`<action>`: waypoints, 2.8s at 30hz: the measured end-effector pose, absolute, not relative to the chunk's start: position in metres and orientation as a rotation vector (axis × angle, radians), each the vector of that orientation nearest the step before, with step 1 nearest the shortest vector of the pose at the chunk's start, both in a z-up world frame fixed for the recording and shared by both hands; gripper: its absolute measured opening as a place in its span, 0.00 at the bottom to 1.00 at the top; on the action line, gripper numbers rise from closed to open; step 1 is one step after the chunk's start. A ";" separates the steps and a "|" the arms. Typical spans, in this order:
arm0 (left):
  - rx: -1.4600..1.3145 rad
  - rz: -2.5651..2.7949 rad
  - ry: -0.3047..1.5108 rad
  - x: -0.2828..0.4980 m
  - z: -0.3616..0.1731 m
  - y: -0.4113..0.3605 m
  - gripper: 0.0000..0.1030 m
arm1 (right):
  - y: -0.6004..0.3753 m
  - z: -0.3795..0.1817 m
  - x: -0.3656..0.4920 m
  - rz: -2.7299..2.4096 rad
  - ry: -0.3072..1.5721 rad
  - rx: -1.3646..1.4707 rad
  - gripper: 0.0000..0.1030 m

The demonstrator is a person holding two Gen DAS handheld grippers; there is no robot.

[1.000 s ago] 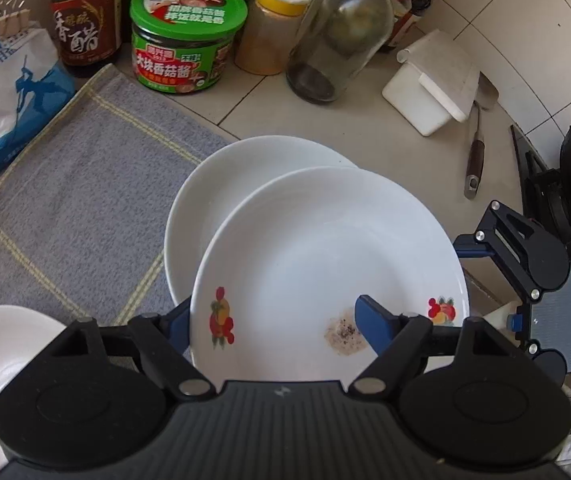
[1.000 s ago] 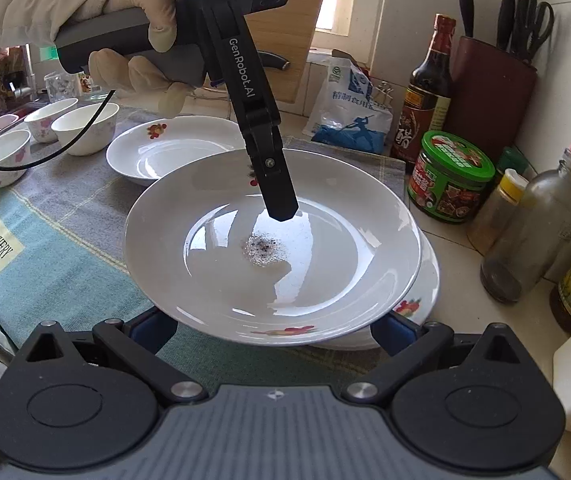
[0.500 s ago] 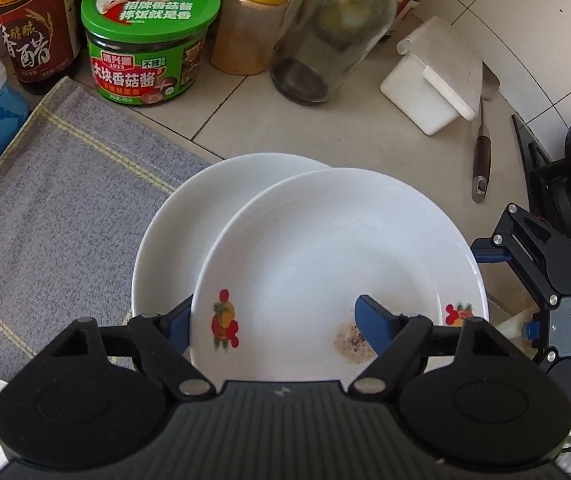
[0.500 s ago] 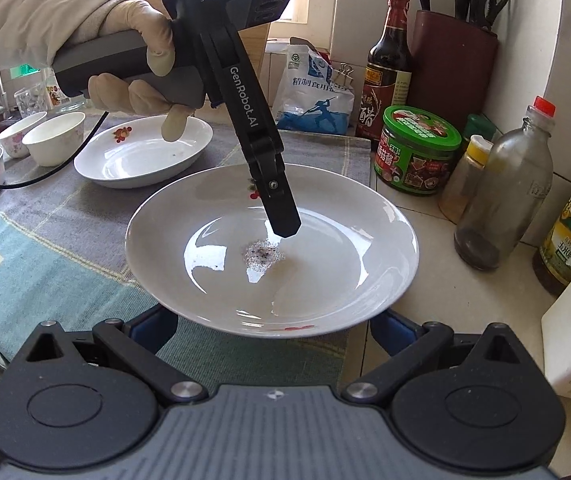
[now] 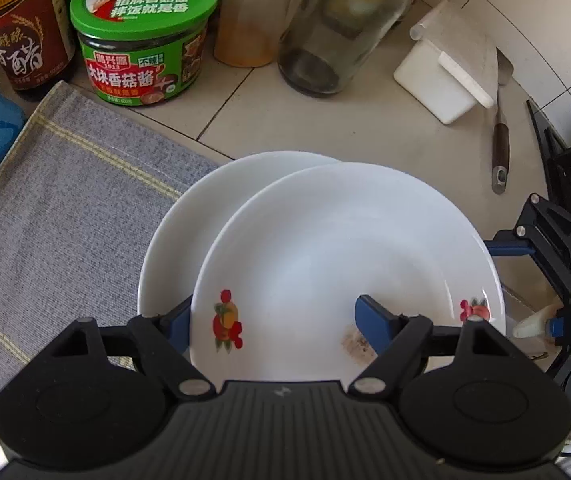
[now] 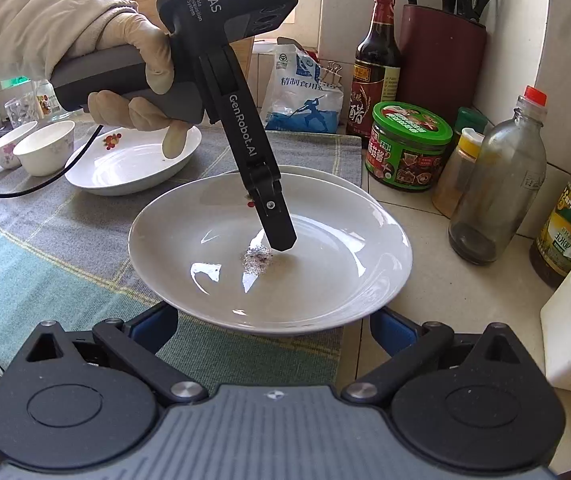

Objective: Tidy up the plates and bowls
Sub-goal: 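Lower the stained plate with the left gripper onto the other white plate, then open the left gripper and pull it back from the stacked plates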

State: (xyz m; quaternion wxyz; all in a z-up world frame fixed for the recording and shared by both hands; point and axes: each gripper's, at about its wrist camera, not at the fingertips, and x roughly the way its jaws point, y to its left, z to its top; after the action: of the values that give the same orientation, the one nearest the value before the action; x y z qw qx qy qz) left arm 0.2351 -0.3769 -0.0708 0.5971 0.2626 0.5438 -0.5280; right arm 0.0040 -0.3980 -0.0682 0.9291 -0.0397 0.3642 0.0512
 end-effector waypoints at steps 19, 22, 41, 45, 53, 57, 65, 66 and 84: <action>0.665 -1.186 1.260 0.233 -0.069 -0.377 0.79 | -0.400 -0.068 0.002 0.125 0.725 -0.051 1.00; 0.659 -1.172 1.274 0.235 -0.066 -0.373 0.79 | -0.401 -0.069 0.002 0.132 0.724 -0.047 1.00; 0.699 -1.120 1.285 0.229 -0.067 -0.385 0.84 | -0.409 -0.068 -0.002 0.139 0.692 0.010 1.00; 0.734 -1.111 1.280 0.226 -0.069 -0.392 0.86 | -0.408 -0.066 -0.006 0.134 0.687 -0.002 1.00; 0.798 -1.080 1.241 0.216 -0.066 -0.395 0.87 | -0.412 -0.064 -0.008 0.138 0.655 0.052 1.00; 0.745 -1.074 1.224 0.220 -0.057 -0.383 0.87 | -0.411 -0.066 -0.006 0.130 0.658 0.038 1.00; 0.602 -1.085 1.129 0.214 -0.027 -0.348 0.87 | -0.408 -0.064 0.006 0.106 0.658 -0.001 1.00; 0.583 -1.085 1.104 0.210 -0.023 -0.343 0.87 | -0.406 -0.063 0.007 0.104 0.662 -0.008 1.00; 0.281 -0.716 0.830 0.125 -0.033 -0.211 0.92 | -0.375 -0.059 0.017 0.013 0.712 0.032 1.00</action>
State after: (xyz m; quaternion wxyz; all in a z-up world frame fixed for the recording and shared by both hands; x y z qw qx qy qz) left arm 0.1254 -0.2112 -0.0327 0.8443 0.1329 0.3932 -0.3391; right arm 0.0173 -0.3746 -0.0588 0.9371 0.0154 0.3486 0.0062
